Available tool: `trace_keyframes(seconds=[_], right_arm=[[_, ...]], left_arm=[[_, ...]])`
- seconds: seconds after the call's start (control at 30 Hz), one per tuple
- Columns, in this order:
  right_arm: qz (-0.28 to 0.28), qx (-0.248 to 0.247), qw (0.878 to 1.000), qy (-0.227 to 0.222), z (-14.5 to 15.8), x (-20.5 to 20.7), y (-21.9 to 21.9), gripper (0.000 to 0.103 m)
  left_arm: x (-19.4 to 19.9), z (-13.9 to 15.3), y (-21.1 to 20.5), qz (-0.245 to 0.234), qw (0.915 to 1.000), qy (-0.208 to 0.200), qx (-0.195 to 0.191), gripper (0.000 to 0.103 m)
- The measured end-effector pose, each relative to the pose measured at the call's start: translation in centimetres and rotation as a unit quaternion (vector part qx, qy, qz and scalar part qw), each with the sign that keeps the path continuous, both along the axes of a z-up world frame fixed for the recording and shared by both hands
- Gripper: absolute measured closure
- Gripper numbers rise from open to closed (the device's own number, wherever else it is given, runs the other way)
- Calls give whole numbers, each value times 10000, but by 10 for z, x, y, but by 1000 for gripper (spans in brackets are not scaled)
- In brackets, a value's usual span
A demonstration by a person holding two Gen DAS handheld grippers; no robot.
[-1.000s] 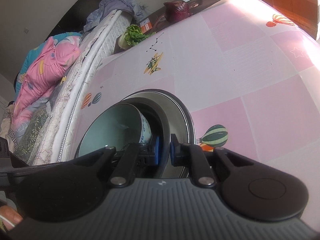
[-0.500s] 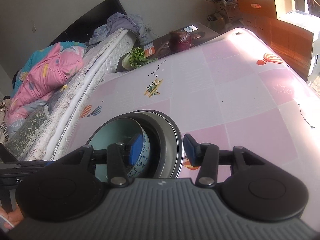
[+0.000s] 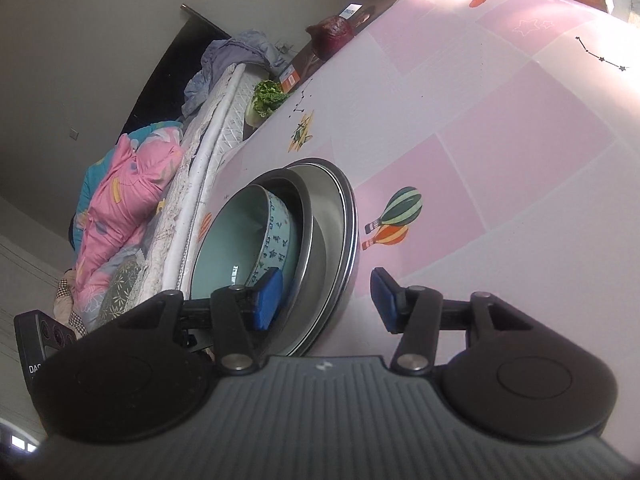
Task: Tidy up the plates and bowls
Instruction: 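Carry the steel bowl over the white plate stack with both grippers, then lower the steel bowl onto the white plate with both grippers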
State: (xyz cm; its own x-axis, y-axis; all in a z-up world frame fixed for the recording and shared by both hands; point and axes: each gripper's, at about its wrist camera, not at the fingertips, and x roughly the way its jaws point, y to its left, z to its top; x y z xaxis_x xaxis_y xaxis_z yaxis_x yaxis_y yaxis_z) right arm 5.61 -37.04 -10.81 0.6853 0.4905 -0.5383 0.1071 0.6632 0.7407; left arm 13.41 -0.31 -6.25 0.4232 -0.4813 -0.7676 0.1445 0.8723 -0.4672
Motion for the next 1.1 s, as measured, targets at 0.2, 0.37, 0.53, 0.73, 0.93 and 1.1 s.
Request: trace_keyframes(seconds=[0.2, 0.37, 0.53, 0.73, 0.93, 1.1], right_arm=[[3, 348, 9994, 88, -14, 7, 4, 63], [-8, 370, 9993, 67, -15, 10, 5, 65], [-29, 333, 9994, 54, -14, 13, 3, 66], [-61, 302, 9995, 30, -14, 17, 1, 66], [-113, 341, 9993, 33, -14, 27, -3, 67], [-212, 460, 9987, 46, -17, 38, -8, 67]], left_arm=[[0, -2, 0, 58, 9999, -42, -98, 57], [-2, -2, -2, 74, 9999, -70, -79, 57], [-1, -1, -3, 99, 9999, -67, -81, 57], [4, -1, -6, 131, 9999, -64, -57, 57], [14, 1, -9, 165, 9998, -56, -32, 57], [24, 1, -13, 197, 9998, -51, -32, 57]])
